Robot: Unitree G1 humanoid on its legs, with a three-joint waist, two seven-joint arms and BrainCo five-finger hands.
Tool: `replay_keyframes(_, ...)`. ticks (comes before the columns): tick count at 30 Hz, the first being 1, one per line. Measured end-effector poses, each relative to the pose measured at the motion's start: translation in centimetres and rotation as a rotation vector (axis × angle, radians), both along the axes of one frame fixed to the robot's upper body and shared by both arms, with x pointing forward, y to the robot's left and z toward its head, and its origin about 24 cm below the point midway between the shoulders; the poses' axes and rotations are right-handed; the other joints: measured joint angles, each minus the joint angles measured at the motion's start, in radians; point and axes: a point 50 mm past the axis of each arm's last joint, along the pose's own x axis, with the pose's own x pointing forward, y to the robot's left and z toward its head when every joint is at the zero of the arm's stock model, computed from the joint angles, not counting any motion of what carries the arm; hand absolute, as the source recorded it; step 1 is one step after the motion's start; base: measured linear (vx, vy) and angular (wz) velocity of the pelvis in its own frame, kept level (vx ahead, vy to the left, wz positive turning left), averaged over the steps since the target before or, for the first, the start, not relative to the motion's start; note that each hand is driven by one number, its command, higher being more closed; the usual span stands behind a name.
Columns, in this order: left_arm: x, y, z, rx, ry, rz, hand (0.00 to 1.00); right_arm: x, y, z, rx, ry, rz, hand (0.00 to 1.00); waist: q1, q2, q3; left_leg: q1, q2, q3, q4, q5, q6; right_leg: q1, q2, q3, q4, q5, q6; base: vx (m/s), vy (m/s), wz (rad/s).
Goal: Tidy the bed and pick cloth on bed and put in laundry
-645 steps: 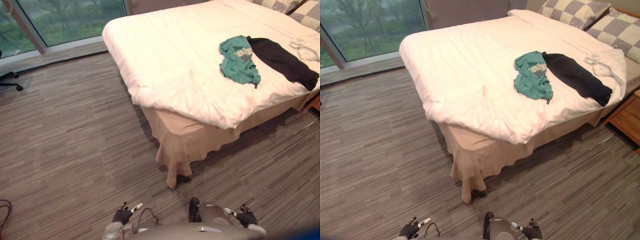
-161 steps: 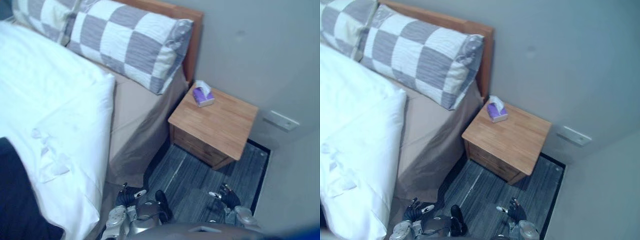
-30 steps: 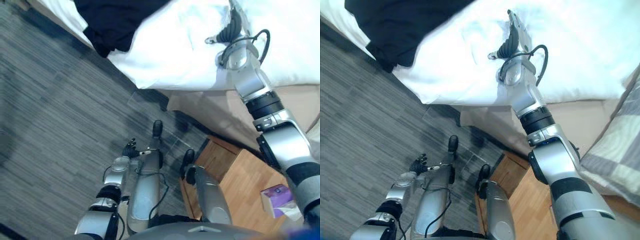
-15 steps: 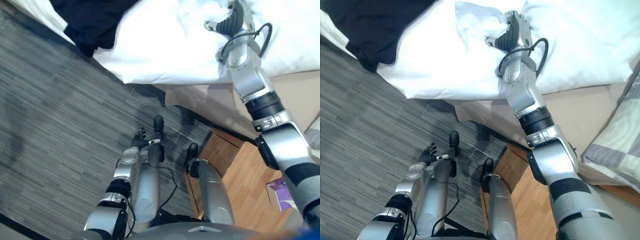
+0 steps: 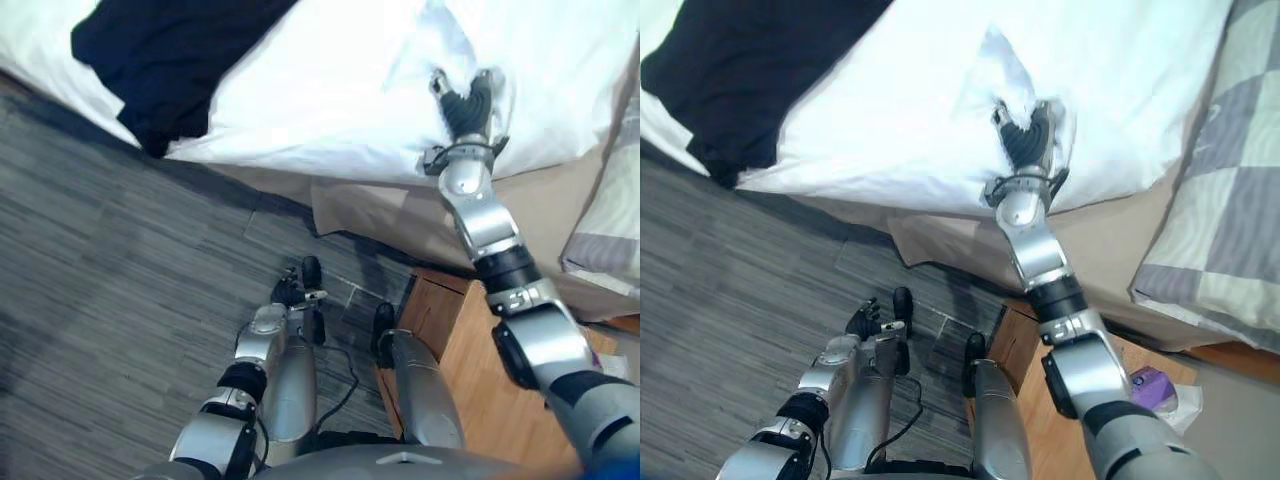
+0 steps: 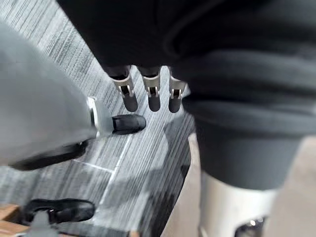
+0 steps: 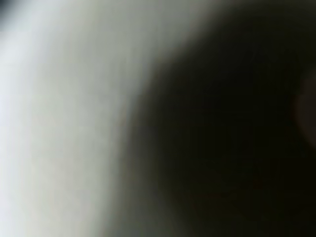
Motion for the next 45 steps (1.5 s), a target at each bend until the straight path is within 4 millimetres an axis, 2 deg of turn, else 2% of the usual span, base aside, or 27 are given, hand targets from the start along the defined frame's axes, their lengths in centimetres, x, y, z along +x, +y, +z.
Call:
replay_keyframes(1, -0.3, -0.1, -0.2, 0.006, 0.006, -0.003, 0.0, -0.4, -0.1, -0.7, 0.013, 0.006, 0.002, 0.0, -0.002, 0.002, -0.004, 0.013, -0.004, 0.005, -0.007, 0.0, 0.0, 0.005, -0.002, 0.013, -0.002, -0.002, 0.003, 0.05, 0.005, -0.14)
replay_keyframes(6, -2.5, -0.9, -1.8, 0.013, 0.065, -0.044, 0.0, -2.6, 0.6, -5.0, 0.107, 0.056, 0.033, 0.0, -0.036, 0.01, -0.009, 0.122, -0.036, 0.041, -0.078, 0.008, 0.005, 0.071, -0.028, 0.039, -0.014, -0.01, 0.019, 0.07, 0.005, -0.15)
replay_keyframes(8, -3.4, -1.2, -2.4, -0.005, 0.085, -0.042, 0.0, -3.4, 0.7, -6.5, 0.135, 0.081, 0.035, 0.0, -0.053, 0.022, -0.031, 0.141, -0.043, 0.048, -0.097, 0.009, 0.006, 0.088, -0.034, 0.043, -0.031, -0.008, 0.023, 0.07, 0.008, -0.09)
replay_keyframes(10, -4.7, -1.4, -3.1, -0.017, 0.121, -0.046, 0.0, -4.8, 0.3, -8.9, 0.158, 0.122, 0.026, 0.0, -0.064, 0.044, -0.051, 0.187, -0.054, 0.057, -0.13, 0.007, 0.005, 0.13, -0.037, 0.056, -0.067, -0.002, 0.034, 0.09, 0.011, -0.11)
replay_keyframes(14, -7.2, -1.6, -4.5, -0.014, 0.184, -0.062, 0.0, -7.1, 0.7, -12.0, 0.185, 0.187, 0.04, 0.0, -0.085, 0.054, -0.091, 0.246, -0.067, 0.079, -0.174, 0.001, -0.001, 0.179, -0.046, 0.073, -0.11, 0.002, 0.042, 0.11, 0.009, -0.16)
replay_keyframes(19, -9.2, -1.4, -5.4, -0.022, 0.22, -0.049, 0.0, -10.5, 0.2, -16.5, 0.221, 0.307, -0.012, 0.0, -0.1, 0.076, -0.145, 0.34, -0.084, 0.083, -0.228, 0.003, 0.006, 0.273, -0.054, 0.076, -0.183, 0.009, 0.054, 0.12, 0.003, -0.07)
replay_keyframes(23, -10.7, -1.1, -6.0, -0.025, 0.256, -0.039, 0.0, -12.5, -0.1, -19.8, 0.229, 0.425, -0.032, 0.0, -0.105, 0.081, -0.208, 0.39, -0.092, 0.083, -0.251, -0.006, 0.0, 0.332, -0.058, 0.08, -0.229, 0.01, 0.056, 0.1, -0.017, -0.07)
replay_keyframes(25, -11.0, -1.1, -6.2, -0.024, 0.263, -0.038, 0.0, -13.2, -0.2, -21.1, 0.222, 0.483, -0.038, 0.0, -0.106, 0.08, -0.217, 0.414, -0.092, 0.082, -0.252, -0.012, -0.004, 0.363, -0.058, 0.079, -0.244, 0.011, 0.056, 0.09, -0.035, 0.0)
replay_keyframes(28, -11.5, -1.0, -6.5, -0.037, 0.279, -0.049, 0.0, -14.6, -0.6, -23.2, 0.21, 0.577, -0.054, 0.0, -0.114, 0.079, -0.242, 0.44, -0.09, 0.08, -0.256, -0.019, -0.013, 0.4, -0.056, 0.077, -0.267, 0.011, 0.056, 0.05, -0.051, -0.01)
replay_keyframes(31, -12.2, -1.0, -6.7, -0.052, 0.291, -0.053, 0.0, -16.4, -1.6, -25.6, 0.226, 0.688, -0.108, 0.0, -0.136, 0.084, -0.261, 0.445, -0.086, 0.081, -0.258, -0.024, -0.016, 0.406, -0.054, 0.079, -0.275, 0.011, 0.055, 0.01, -0.045, -0.04)
replay_keyframes(33, -12.4, -0.9, -6.8, -0.062, 0.299, -0.064, 0.0, -19.7, -3.6, -29.0, 0.338, 0.871, -0.223, 0.0, -0.144, 0.085, -0.266, 0.455, -0.084, 0.084, -0.258, -0.033, -0.018, 0.423, -0.052, 0.081, -0.289, 0.013, 0.053, 0.02, -0.032, -0.05)
replay_keyframes(34, -12.4, -0.9, -6.8, -0.063, 0.299, -0.064, 0.0, -20.0, -3.7, -29.3, 0.349, 0.886, -0.233, 0.0, -0.144, 0.085, -0.267, 0.456, -0.084, 0.085, -0.258, -0.036, -0.019, 0.423, -0.052, 0.082, -0.289, 0.013, 0.053, 0.02, -0.025, -0.1)
replay_keyframes(36, -12.6, -0.8, -6.9, -0.064, 0.299, -0.059, 0.0, -22.7, -5.0, -31.0, 0.424, 0.982, -0.325, 0.0, -0.154, 0.085, -0.268, 0.458, -0.082, 0.098, -0.258, -0.045, -0.025, 0.422, -0.051, 0.095, -0.298, 0.016, 0.052, 0.03, -0.022, -0.16)
replay_keyframes(38, -12.8, -0.6, -6.9, -0.068, 0.3, -0.057, 0.0, -24.2, -6.3, -31.8, 0.482, 1.008, -0.41, 0.0, -0.161, 0.082, -0.269, 0.466, -0.081, 0.113, -0.258, -0.052, -0.026, 0.422, -0.051, 0.109, -0.303, 0.018, 0.051, 0.04, -0.02, -0.26)
replay_keyframes(41, -13.2, -0.2, -7.2, -0.067, 0.309, -0.058, 0.0, -26.2, -7.7, -32.6, 0.556, 1.028, -0.508, 0.0, -0.168, 0.066, -0.283, 0.486, -0.081, 0.134, -0.258, -0.063, -0.031, 0.44, -0.051, 0.127, -0.319, 0.02, 0.051, 0.08, -0.034, -0.25)
replay_keyframes(45, -13.5, 0.4, -7.5, -0.067, 0.326, -0.043, 0.0, -27.6, -8.2, -32.9, 0.572, 1.016, -0.569, 0.0, -0.185, 0.049, -0.293, 0.508, -0.077, 0.145, -0.258, -0.074, -0.042, 0.459, -0.043, 0.127, -0.323, 0.026, 0.05, 0.09, -0.047, -0.08)
